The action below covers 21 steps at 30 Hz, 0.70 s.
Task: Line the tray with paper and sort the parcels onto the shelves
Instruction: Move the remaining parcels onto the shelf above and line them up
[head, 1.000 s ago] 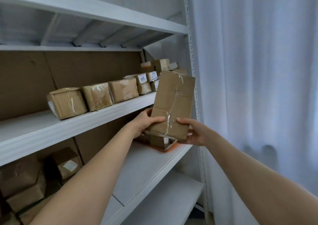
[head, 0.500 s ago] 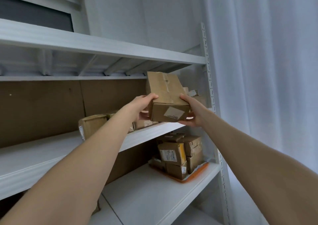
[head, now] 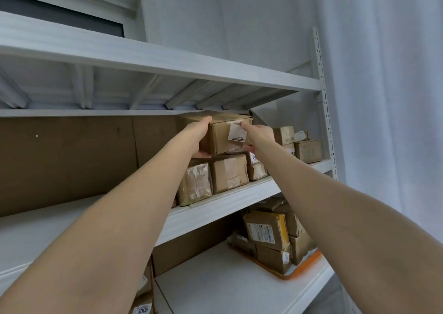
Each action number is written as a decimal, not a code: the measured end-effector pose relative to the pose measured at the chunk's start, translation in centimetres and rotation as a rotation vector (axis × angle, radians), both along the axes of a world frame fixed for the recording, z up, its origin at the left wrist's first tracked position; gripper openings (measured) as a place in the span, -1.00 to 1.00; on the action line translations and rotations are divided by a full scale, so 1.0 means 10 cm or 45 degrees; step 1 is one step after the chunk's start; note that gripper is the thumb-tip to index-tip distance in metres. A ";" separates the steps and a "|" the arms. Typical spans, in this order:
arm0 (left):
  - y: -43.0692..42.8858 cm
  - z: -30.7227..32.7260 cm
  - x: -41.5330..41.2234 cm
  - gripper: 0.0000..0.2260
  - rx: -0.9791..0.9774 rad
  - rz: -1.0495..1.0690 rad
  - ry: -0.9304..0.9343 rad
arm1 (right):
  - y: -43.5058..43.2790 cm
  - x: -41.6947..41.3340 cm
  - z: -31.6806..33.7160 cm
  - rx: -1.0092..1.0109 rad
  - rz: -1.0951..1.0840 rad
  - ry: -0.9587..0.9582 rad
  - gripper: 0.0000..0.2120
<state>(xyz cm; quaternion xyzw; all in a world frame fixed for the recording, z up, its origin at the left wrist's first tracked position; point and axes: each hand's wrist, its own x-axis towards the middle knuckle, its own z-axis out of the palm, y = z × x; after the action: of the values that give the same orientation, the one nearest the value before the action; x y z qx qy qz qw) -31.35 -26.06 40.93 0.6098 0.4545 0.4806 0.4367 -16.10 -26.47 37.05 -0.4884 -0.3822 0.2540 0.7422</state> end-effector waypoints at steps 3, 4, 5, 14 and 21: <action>0.13 -0.02 -0.02 -0.64 0.007 0.038 0.058 | 0.19 -0.05 -0.02 -0.003 0.027 -0.012 -0.55; 0.17 -0.03 -0.01 -0.63 0.010 0.047 0.079 | 0.24 -0.05 -0.03 -0.006 0.027 -0.027 -0.53; 0.20 -0.04 -0.01 -0.63 0.017 0.055 0.096 | 0.29 -0.05 -0.04 -0.009 0.020 -0.048 -0.52; 0.42 -0.17 0.11 -0.55 0.173 0.104 0.274 | 0.61 -0.12 -0.15 -0.108 -0.082 -0.201 -0.57; 0.39 -0.19 0.13 -0.82 0.272 0.119 0.372 | 0.59 -0.10 -0.19 -0.118 -0.114 -0.276 -0.49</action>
<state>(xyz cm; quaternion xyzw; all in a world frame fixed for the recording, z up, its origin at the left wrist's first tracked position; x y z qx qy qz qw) -30.10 -22.16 38.98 0.6942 0.4873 0.4522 0.2759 -17.08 -20.61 35.13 -0.5633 -0.4259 0.1836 0.6838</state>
